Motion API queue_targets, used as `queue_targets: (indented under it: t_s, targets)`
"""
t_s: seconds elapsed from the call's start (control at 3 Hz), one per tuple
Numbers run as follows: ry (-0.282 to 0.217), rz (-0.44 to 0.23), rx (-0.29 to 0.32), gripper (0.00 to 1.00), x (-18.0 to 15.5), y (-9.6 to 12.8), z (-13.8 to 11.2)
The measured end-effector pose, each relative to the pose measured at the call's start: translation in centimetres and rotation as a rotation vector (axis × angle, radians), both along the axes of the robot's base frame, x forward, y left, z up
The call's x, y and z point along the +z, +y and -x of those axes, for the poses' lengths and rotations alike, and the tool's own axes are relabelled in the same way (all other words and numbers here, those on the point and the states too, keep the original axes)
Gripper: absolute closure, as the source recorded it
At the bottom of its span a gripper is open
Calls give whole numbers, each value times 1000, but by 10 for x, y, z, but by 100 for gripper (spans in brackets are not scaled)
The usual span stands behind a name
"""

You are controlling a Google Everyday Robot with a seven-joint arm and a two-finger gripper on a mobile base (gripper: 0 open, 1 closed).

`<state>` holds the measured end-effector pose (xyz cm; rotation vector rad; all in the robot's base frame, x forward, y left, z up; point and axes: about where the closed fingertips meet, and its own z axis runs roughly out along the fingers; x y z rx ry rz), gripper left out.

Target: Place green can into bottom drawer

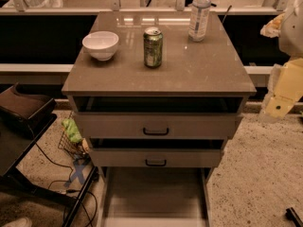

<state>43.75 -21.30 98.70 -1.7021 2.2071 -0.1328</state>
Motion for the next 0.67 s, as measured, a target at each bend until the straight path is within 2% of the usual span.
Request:
queue_targets:
  t_s: [0.33,0.67]
  targets:
    - [0,0,0,0,0,0,0]
    - [-107,-107,-40,0,5,-2,-29]
